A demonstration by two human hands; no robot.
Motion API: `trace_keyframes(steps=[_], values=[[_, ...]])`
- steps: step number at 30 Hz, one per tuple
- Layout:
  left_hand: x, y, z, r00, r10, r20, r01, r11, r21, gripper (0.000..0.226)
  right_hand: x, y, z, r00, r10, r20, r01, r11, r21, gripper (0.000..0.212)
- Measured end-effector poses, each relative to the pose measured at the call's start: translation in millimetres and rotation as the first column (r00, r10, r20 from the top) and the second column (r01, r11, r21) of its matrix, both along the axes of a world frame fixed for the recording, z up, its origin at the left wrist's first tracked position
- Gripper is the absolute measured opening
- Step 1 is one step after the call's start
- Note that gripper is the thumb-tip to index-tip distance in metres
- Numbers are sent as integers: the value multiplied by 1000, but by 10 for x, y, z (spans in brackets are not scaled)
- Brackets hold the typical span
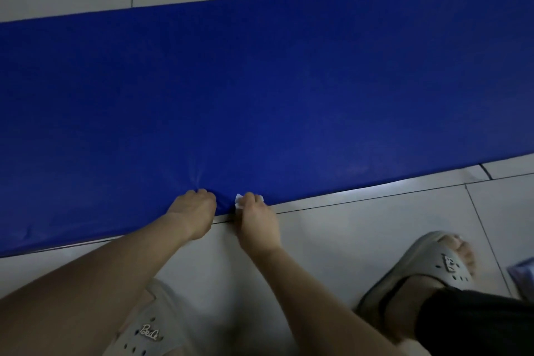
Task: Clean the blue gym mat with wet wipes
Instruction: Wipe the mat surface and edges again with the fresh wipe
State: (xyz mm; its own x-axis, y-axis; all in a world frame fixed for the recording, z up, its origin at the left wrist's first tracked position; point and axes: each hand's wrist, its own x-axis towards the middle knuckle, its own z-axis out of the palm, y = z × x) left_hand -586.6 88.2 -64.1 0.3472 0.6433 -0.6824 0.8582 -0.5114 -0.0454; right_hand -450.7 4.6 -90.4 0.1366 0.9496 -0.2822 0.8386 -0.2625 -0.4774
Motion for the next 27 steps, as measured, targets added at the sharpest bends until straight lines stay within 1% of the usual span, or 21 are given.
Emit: trace_keyframes(steps=[2,4,6,7,9,11,12,13,14,15,17,18,19,20,21,22,24,25,27], values=[[29,-2,-7,1000,-3,-21,3,1000,0,22,290,-16,25,1000,-22,16,21,1000,12,23],[50,0,-11,999,-18,-41,18,1000,-3,24,717,-66,41,989,-150,15,149,988,27,21],[57,5,-6,998,-36,-51,35,999,-6,25,1145,-141,42,950,-307,51,305,951,37,18],[56,10,-7,998,-42,-51,41,999,-9,25,1333,-173,37,914,-400,64,399,917,30,17],[60,15,4,998,-42,-47,41,999,-9,25,1606,-191,24,811,-581,72,581,814,24,19],[67,6,12,998,-38,-46,38,999,-1,24,1654,-150,-12,716,-697,47,696,717,28,21],[67,-11,15,998,-34,-48,35,999,8,25,1563,-121,-23,692,-721,14,721,692,20,23],[64,-25,14,998,-31,-48,32,999,22,25,1402,-94,-35,694,-719,-24,720,694,4,26],[58,-39,6,999,-27,-44,28,999,38,26,1185,-79,-51,727,-685,-56,685,728,-12,28],[50,-50,-6,999,-23,-39,24,999,47,27,938,-70,-63,784,-616,-78,617,787,-18,28],[34,-64,-16,1000,-13,-28,14,998,53,27,426,-73,-73,908,-406,-106,406,914,-25,24],[32,-66,-15,1000,-7,-23,8,998,57,26,188,-77,-55,957,-262,-126,260,965,-32,21],[31,-66,-18,1000,-3,-16,4,998,64,25,-1,-80,-31,984,-112,-135,108,994,-30,20],[29,-65,-21,1000,0,-8,0,998,69,24,-122,-88,-17,993,-2,-121,0,1000,-16,19],[27,-59,-22,1000,0,-3,0,998,70,23,-149,-80,-9,994,38,-106,-39,999,-7,18],[24,-57,-23,1000,-5,0,4,998,66,23,-85,-69,-11,995,19,-94,-19,1000,4,17],[15,-48,-29,1000,-16,5,16,998,56,23,238,-86,-37,988,-131,-85,135,990,33,14],[12,-46,-35,1000,-19,6,18,999,50,24,487,-108,-46,968,-238,-78,242,969,42,14],[13,-35,-32,1000,-25,8,25,999,43,25,1099,-128,-35,881,-471,-44,473,880,45,17]])
